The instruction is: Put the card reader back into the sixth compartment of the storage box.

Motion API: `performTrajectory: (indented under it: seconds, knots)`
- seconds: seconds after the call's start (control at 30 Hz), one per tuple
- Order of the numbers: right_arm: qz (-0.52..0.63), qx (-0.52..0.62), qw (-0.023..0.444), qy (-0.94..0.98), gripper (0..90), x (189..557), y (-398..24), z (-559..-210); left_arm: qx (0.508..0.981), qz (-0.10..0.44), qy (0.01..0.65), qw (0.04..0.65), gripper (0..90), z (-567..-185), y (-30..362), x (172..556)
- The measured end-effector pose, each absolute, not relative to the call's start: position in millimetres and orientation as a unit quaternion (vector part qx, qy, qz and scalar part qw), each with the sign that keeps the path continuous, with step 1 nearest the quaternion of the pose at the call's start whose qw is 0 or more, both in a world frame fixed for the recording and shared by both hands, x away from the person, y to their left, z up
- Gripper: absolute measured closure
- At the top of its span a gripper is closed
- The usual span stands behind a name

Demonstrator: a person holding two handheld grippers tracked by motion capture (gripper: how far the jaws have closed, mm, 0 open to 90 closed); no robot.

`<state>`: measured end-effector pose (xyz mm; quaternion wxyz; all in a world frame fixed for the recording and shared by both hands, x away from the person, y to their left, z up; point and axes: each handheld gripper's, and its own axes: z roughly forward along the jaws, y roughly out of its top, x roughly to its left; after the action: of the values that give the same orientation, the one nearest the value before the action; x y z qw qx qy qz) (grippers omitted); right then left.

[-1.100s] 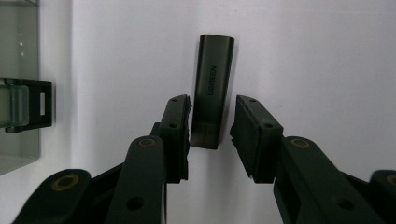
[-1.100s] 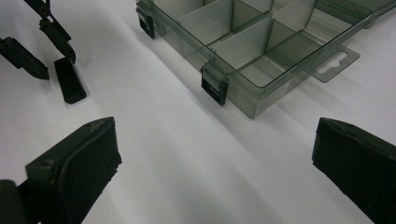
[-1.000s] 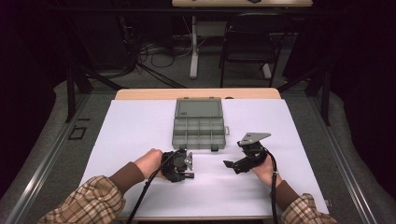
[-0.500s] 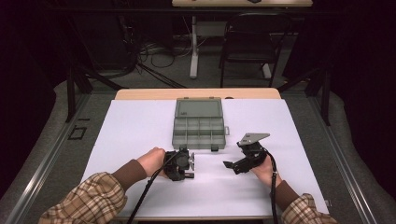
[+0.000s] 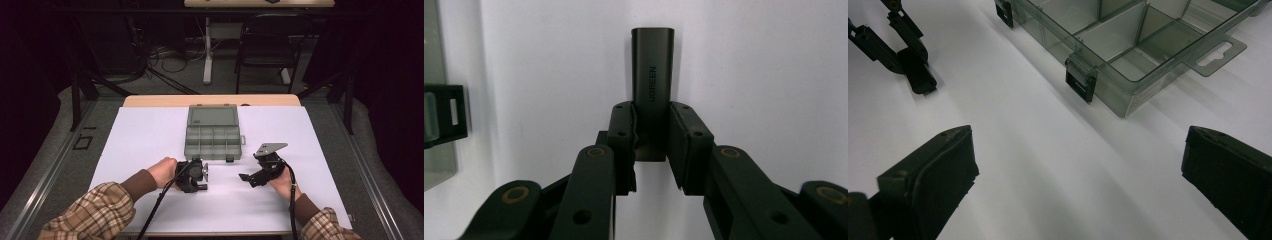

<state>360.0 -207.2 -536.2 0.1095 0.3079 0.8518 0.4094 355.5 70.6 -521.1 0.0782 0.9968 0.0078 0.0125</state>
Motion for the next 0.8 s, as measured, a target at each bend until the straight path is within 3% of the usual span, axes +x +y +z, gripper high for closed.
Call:
performTrajectory:
  seconds: [0.8]
  knots:
    - [0.409, 0.316, 0.118, 0.848, 0.3, 361.1, -208.9, -536.4, 0.972, 0.048, 0.096, 0.208, 73.6, -515.4, 97.3, 353.0]
